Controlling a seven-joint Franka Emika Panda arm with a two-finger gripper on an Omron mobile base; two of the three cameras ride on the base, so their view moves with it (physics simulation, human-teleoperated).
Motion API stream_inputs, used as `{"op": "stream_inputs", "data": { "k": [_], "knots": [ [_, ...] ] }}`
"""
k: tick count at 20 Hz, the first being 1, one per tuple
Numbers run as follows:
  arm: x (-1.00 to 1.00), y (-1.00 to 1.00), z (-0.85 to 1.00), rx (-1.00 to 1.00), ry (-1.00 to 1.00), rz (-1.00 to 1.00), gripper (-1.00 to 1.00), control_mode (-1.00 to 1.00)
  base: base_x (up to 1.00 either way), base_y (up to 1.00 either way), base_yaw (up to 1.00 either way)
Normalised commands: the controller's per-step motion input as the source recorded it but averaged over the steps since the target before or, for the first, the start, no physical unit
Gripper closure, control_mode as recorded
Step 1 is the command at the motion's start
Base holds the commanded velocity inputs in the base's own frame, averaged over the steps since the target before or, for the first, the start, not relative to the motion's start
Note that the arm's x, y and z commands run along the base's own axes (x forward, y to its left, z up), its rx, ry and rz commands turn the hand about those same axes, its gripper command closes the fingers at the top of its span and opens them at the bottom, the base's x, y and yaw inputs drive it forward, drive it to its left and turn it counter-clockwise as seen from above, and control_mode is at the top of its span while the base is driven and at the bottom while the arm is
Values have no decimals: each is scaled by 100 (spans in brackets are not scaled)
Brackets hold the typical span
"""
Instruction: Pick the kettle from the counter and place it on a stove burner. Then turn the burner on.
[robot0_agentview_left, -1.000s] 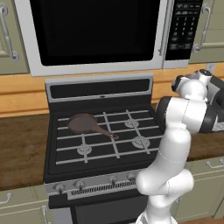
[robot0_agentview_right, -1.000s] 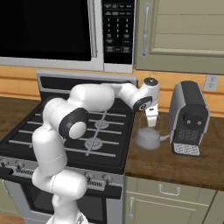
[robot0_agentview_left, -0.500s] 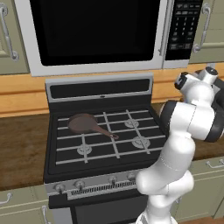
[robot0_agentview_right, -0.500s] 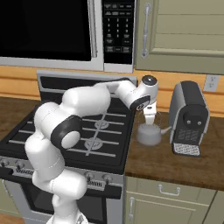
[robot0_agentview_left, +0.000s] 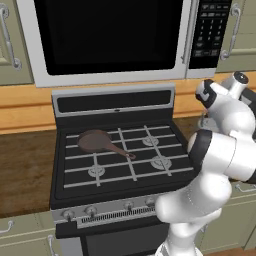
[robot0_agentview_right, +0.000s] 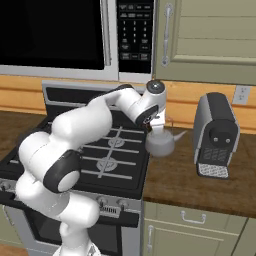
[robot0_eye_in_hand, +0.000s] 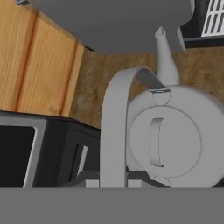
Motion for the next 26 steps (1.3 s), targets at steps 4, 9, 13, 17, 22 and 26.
{"op": "stream_inputs", "data": {
  "k": [4,9,13,17,22,26],
  "knots": [
    [-27,60,46,3,-10,0,100,-100,0,0,0],
    [-24,63,28,9,-7,0,100,-100,0,0,0],
    [-20,64,30,9,-13,0,100,-100,0,0,0],
    [-11,86,22,9,-16,0,100,-100,0,0,0],
    [-24,89,0,7,-14,0,100,-100,0,0,0],
    [-14,58,-3,0,-4,1,100,-100,0,0,0]
  ]
}}
